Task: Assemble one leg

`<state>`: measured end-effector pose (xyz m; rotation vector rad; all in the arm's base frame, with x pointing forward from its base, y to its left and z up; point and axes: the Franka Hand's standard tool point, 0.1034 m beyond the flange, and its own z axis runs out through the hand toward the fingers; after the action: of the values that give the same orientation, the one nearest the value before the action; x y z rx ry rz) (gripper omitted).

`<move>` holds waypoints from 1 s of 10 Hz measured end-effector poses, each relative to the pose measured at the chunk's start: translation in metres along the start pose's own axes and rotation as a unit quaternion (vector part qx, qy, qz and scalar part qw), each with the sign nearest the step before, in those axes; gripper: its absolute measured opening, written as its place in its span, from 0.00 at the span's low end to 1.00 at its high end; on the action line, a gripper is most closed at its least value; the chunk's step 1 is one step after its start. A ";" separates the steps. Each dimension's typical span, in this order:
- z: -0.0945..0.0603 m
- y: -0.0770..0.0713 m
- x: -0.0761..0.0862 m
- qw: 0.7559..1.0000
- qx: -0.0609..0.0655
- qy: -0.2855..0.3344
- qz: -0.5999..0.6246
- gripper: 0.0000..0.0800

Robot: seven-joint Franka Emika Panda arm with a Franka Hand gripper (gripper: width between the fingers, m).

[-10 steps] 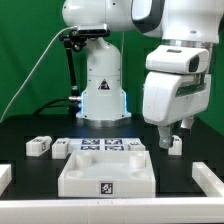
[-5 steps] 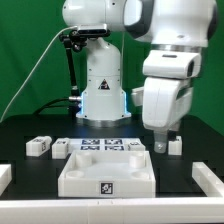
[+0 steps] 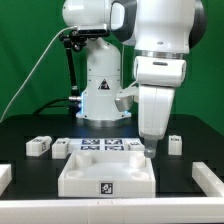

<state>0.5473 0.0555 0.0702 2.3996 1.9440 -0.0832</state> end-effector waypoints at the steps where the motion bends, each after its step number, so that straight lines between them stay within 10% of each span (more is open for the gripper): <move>1: 0.000 0.000 0.000 1.000 0.000 0.000 0.000 0.81; 4: 0.013 -0.022 -0.022 0.999 -0.010 0.012 -0.034 0.81; 10: 0.028 -0.046 -0.049 1.000 0.009 0.011 -0.023 0.81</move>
Offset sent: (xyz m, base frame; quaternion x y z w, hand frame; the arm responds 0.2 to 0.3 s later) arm -0.0548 -0.0259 -0.0128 -0.0233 0.0342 -0.0814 0.9958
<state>0.4921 0.0152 0.0453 2.3773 2.0156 -0.0773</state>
